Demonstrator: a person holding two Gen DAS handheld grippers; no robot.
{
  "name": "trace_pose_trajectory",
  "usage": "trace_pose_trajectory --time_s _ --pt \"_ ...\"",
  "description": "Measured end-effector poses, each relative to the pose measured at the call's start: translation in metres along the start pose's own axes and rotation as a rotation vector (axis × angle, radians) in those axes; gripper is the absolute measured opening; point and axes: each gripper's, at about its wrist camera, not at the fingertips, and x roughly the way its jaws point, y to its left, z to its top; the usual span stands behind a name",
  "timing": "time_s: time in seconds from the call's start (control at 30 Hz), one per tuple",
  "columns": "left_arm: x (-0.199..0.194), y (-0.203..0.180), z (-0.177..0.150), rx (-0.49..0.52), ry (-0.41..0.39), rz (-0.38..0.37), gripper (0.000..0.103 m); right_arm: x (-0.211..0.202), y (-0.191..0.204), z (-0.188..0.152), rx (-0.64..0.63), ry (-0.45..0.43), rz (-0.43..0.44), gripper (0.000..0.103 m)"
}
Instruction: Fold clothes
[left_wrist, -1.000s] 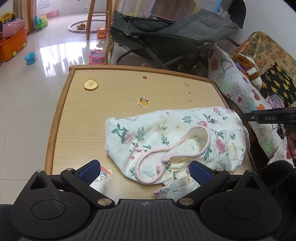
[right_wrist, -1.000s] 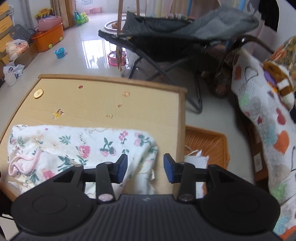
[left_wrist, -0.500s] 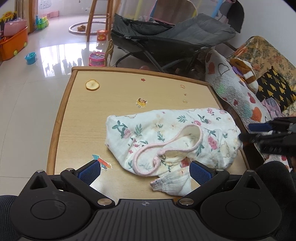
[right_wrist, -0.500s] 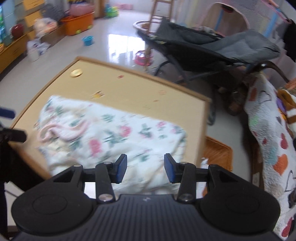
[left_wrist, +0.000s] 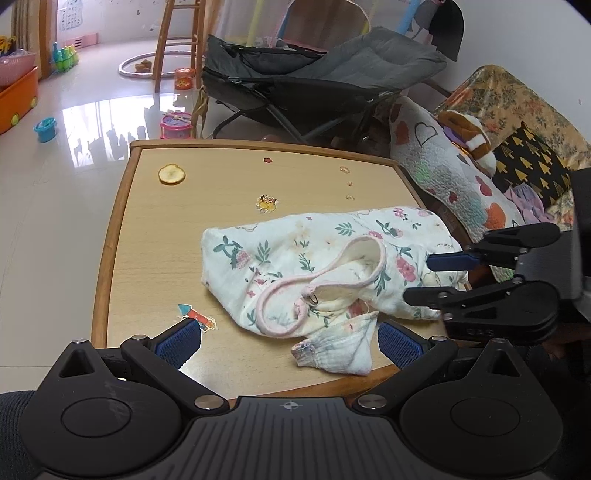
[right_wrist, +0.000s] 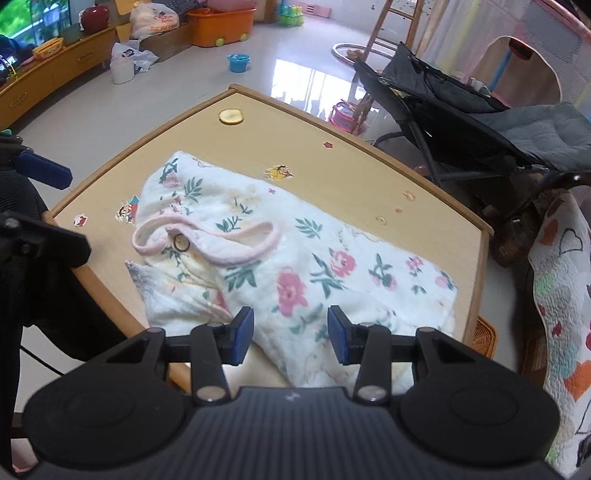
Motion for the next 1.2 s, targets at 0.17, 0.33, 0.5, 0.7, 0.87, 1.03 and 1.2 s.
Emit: trace_pose_trajectory --time_s 0.17,0.33,0.5,0.7,0.87,1.03,1.2 --pt "0.002 0.001 -0.001 -0.001 0.001 -0.004 0.103 0.013 0.004 0.006 -0.027 0.007 0.008 0.043" --pt "0.007 0.001 -0.001 0.0 0.009 -0.009 0.103 0.03 0.008 0.01 -0.05 0.026 0.008 0.043" --pt "0.016 0.0 0.001 0.012 0.022 -0.018 0.103 0.046 0.009 0.008 -0.049 0.054 0.013 0.039" --pt "0.025 -0.002 0.002 0.025 0.036 -0.025 0.103 0.047 0.004 0.004 -0.037 0.062 0.026 0.011" --pt "0.03 -0.003 0.003 0.036 0.039 -0.026 0.103 0.033 -0.006 0.003 -0.004 0.031 0.031 0.007" --pt "0.037 -0.004 0.005 0.044 0.041 -0.039 0.103 0.01 -0.017 0.001 0.026 -0.011 0.018 0.007" --pt "0.041 -0.013 0.005 0.092 0.037 -0.032 0.103 -0.011 -0.032 0.0 0.063 -0.051 -0.006 0.007"
